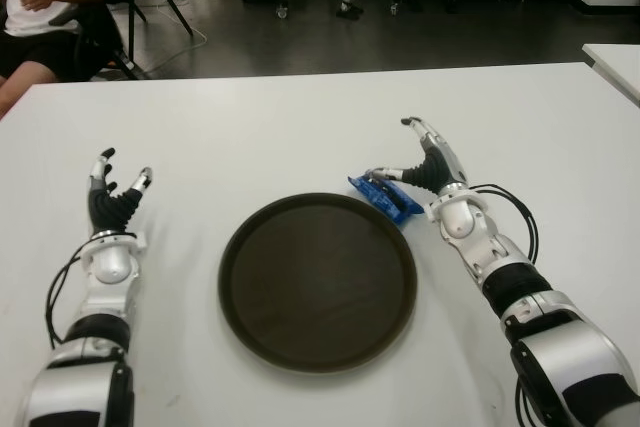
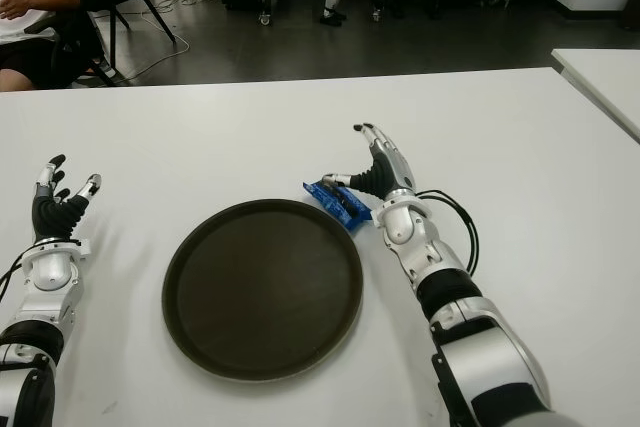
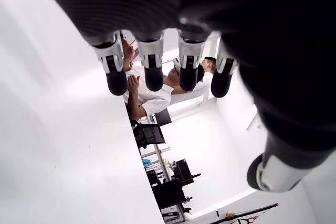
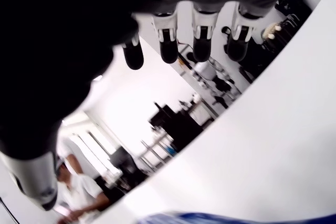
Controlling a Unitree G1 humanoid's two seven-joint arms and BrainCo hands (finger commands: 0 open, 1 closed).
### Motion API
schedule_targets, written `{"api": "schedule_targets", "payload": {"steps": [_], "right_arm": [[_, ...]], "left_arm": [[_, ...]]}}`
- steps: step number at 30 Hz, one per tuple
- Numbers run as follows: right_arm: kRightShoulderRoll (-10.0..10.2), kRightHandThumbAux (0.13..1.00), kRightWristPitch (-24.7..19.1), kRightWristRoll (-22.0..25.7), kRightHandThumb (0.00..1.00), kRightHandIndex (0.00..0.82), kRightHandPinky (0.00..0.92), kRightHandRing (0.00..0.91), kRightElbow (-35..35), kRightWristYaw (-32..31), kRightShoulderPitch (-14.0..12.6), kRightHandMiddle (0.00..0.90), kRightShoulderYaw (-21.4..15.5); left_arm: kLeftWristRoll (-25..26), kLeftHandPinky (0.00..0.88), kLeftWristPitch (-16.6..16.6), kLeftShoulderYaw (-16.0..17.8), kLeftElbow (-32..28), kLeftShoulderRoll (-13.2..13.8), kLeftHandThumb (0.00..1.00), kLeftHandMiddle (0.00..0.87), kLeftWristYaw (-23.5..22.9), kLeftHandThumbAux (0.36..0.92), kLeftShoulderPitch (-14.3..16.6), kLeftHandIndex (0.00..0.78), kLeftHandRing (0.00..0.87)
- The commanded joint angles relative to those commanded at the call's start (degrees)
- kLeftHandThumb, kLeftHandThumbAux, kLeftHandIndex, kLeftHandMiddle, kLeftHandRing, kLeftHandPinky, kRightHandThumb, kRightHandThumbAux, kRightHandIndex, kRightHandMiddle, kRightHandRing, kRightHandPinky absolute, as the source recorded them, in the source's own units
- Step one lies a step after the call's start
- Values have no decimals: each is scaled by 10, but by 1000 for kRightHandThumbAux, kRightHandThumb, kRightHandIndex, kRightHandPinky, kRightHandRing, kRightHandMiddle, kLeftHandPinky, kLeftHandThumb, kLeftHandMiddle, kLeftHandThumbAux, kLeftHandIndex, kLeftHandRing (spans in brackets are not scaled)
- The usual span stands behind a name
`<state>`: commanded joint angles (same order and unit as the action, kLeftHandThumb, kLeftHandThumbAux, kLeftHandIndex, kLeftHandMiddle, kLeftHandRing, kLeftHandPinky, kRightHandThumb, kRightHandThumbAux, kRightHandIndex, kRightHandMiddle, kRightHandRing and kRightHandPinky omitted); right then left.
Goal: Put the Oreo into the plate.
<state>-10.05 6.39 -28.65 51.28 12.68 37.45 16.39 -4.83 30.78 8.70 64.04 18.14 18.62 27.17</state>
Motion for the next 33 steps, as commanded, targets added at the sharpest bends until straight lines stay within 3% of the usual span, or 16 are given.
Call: {"api": "schedule_targets", "payload": {"steps": [8, 14, 25, 33], "right_arm": [[-19, 698, -136, -49, 0, 0, 15, 0, -55, -125, 9, 0, 54], [-23, 735, -191, -60, 0, 0, 13, 0, -88, -174, 7, 0, 71], [-23, 773, -238, -71, 0, 0, 9, 0, -112, -201, 8, 0, 84], [-25, 790, -247, -74, 0, 0, 0, 0, -122, -207, 7, 0, 88]], "left_arm": [[2, 0, 0, 1, 1, -2, 0, 0, -2, 635, 0, 4, 0], [9, 0, 1, 6, 2, -4, 0, 0, -10, 645, 0, 2, 0], [9, 0, -1, 4, 2, -5, 0, 0, -6, 661, 1, 2, 0], [10, 0, -1, 4, 0, -4, 0, 0, -9, 636, 1, 0, 0]]}}
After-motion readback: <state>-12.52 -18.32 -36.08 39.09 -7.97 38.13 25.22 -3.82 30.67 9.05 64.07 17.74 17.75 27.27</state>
